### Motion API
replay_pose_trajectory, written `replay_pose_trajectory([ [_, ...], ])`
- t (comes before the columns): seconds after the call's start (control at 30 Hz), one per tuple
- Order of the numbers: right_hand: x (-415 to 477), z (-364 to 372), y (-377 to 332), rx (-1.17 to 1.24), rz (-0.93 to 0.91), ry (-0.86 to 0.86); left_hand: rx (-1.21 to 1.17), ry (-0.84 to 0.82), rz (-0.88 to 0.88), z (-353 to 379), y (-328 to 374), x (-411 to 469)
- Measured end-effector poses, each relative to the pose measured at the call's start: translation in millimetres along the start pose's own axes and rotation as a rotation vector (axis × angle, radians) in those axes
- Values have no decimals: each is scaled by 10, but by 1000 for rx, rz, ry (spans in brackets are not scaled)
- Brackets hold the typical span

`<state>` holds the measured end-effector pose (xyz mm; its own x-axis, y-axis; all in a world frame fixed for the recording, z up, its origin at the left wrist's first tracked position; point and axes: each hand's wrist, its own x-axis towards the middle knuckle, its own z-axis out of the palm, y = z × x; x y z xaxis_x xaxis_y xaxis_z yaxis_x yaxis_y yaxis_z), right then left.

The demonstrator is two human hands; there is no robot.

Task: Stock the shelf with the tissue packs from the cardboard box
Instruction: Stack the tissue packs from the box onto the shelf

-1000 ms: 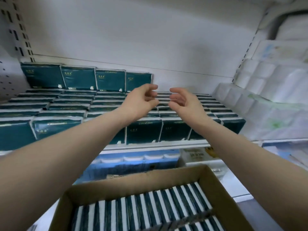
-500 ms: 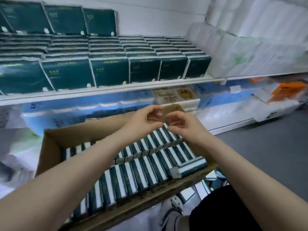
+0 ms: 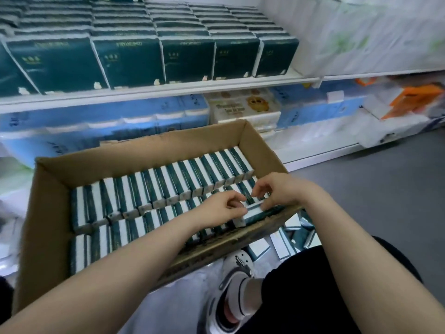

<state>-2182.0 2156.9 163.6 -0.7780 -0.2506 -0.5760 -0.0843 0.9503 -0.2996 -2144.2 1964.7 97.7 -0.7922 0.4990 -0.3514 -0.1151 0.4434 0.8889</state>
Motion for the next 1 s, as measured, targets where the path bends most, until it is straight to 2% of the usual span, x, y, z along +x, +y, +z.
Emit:
replay_pose_trajectory([
  [0.23,179,26,10,31,14,135,191,75,-23,20,-38,30],
  [0.33,250,28,8,64,-8,226,109,187,-47,8,-83,62],
  [0.57,304,-108,-87,415,-24,438,-111,363,-72,-385,-62,67],
  [0.7,342,-143,-235,750,-68,399,-236,471,-30,-680,37,-11],
  [1.0,370,-414,-648,1035,-254,426,-284,622,101,-1289,412,-299],
])
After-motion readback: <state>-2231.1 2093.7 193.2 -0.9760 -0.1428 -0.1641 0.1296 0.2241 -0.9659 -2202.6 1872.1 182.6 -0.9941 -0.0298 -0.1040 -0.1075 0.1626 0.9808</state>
